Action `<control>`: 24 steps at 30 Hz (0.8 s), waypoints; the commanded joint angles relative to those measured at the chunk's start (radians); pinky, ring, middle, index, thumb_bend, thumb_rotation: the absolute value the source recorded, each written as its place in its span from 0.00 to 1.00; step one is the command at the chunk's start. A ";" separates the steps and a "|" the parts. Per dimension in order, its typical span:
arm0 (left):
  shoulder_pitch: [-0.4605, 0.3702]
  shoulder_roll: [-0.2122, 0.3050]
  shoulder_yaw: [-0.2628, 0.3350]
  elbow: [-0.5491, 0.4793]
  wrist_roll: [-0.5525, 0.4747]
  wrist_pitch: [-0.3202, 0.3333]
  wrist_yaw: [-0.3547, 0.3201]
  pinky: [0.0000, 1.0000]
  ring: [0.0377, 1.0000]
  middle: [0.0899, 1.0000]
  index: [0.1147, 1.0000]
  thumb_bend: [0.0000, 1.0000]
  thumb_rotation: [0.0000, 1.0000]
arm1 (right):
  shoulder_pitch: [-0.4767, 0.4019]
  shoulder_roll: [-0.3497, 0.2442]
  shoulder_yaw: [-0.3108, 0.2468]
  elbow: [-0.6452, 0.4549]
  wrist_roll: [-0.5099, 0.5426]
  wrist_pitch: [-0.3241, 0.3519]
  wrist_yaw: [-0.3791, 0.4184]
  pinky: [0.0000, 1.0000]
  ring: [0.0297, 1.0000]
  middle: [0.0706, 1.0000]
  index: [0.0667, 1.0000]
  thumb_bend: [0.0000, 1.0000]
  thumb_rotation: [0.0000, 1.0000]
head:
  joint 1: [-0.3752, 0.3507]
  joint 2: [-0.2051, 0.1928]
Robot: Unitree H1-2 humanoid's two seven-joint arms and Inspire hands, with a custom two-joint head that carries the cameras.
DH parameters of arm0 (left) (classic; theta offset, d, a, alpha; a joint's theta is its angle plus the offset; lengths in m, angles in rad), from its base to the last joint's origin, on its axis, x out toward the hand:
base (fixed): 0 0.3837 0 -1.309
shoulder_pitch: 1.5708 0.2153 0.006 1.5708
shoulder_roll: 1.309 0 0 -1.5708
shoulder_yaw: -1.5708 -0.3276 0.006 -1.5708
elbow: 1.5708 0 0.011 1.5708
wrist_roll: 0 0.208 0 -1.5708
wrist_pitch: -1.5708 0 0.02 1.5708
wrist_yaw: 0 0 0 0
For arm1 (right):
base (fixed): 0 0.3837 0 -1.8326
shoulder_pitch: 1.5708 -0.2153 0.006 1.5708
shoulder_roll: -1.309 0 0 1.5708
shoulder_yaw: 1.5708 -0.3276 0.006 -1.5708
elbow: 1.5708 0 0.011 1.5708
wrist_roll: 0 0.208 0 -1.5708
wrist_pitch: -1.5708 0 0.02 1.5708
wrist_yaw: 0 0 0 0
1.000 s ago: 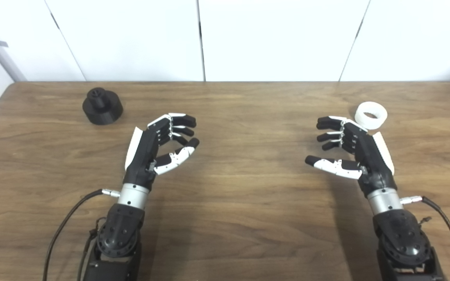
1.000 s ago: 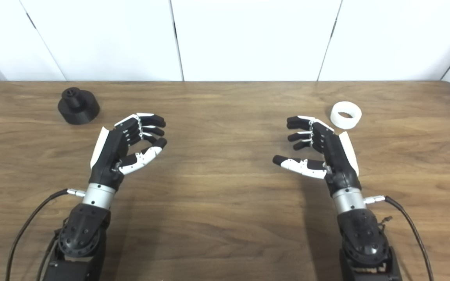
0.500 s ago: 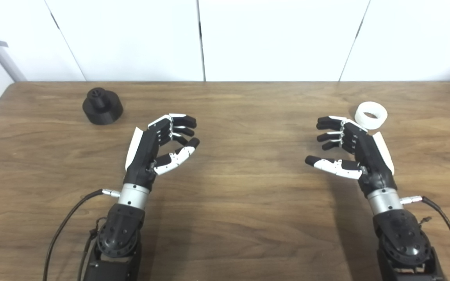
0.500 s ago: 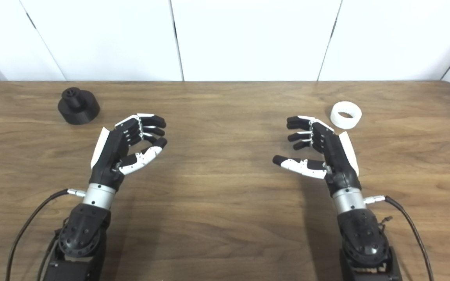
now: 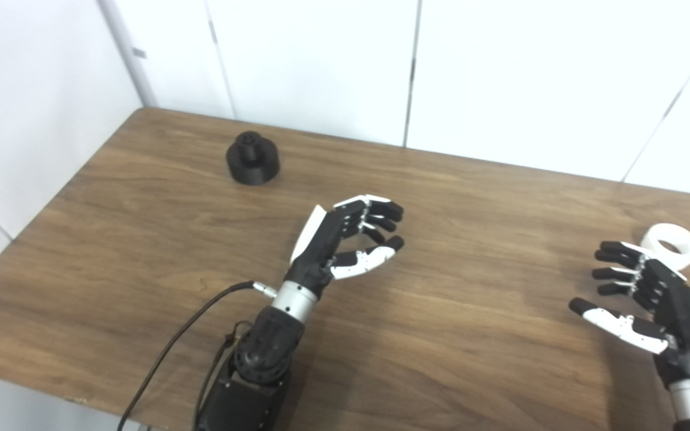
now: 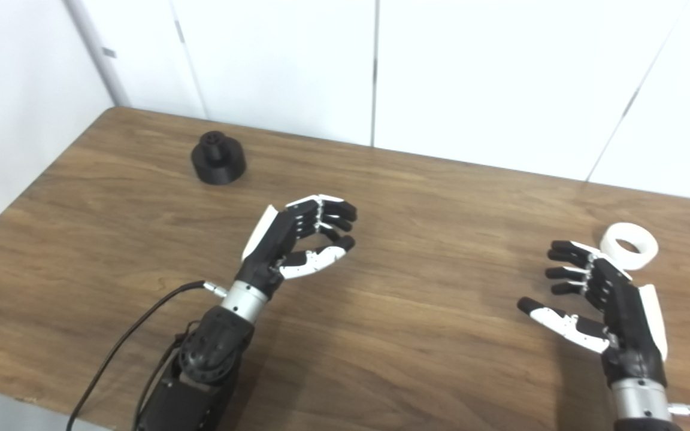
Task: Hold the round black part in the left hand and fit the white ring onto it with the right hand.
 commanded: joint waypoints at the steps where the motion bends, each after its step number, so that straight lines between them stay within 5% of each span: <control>1: -0.040 -0.001 0.006 -0.014 0.002 -0.027 0.021 0.54 0.63 0.64 0.59 0.54 0.12 | -0.024 -0.012 -0.014 -0.008 0.021 -0.044 0.003 0.54 0.62 0.68 0.68 0.67 0.05 | 0.006 -0.001; 5: -0.046 -0.002 0.011 -0.014 0.019 -0.043 0.042 0.54 0.63 0.64 0.58 0.55 0.07 | -0.022 -0.014 -0.016 -0.024 0.025 -0.013 0.007 0.53 0.62 0.69 0.68 0.67 0.03 | 0.021 -0.008; 13: -0.067 0.027 0.039 -0.051 0.120 -0.020 0.107 0.57 0.66 0.65 0.58 0.64 0.14 | -0.021 -0.011 -0.027 -0.028 0.044 0.007 0.012 0.54 0.62 0.69 0.68 0.68 0.00 | 0.026 -0.012; 19: -0.095 0.072 0.078 -0.093 0.262 0.051 0.158 0.75 0.80 0.75 0.59 0.71 0.22 | -0.021 -0.017 -0.027 -0.020 0.039 -0.004 0.013 0.55 0.63 0.70 0.68 0.68 0.01 | 0.029 -0.018; 24: -0.123 0.094 0.101 -0.107 0.357 0.109 0.203 0.67 0.78 0.76 0.60 0.77 0.22 | -0.021 -0.018 -0.031 -0.019 0.048 0.003 0.017 0.55 0.62 0.70 0.68 0.68 0.01 | 0.030 -0.020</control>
